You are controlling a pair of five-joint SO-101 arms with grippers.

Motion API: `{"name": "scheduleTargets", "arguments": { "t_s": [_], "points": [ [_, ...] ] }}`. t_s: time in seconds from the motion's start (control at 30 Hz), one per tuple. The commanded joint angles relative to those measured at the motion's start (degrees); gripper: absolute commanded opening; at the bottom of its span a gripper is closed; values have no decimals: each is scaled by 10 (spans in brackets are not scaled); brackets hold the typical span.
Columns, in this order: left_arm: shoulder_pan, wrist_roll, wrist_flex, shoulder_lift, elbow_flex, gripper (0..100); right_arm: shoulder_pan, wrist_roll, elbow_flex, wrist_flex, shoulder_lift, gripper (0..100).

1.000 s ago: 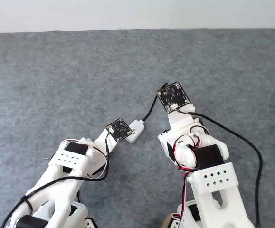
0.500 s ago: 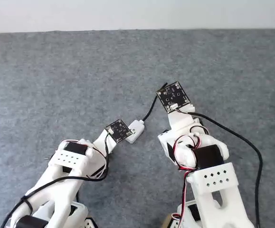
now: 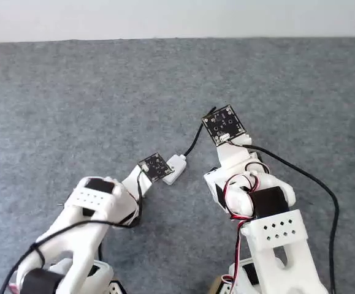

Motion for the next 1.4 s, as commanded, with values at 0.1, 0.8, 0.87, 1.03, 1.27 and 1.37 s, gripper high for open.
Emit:
{"name": "scheduleTargets", "arguments": {
  "t_s": [0.1,0.8,0.87,1.03,1.27,1.37],
  "points": [
    [-23,24,47,140,-116,166,5,4,7,-5,-4,314],
    [-23,47,60,178,-153,11,5,4,9,-6,-4,314],
    [-23,47,60,167,-153,11,5,4,9,-6,-4,314],
    [-23,47,79,62,-132,11,5,4,9,-6,-4,314],
    [-20,47,83,-156,-37,11,5,4,10,-6,-4,314],
    [-18,47,83,-243,6,11,4,4,10,-6,-4,314]
  ]
}}
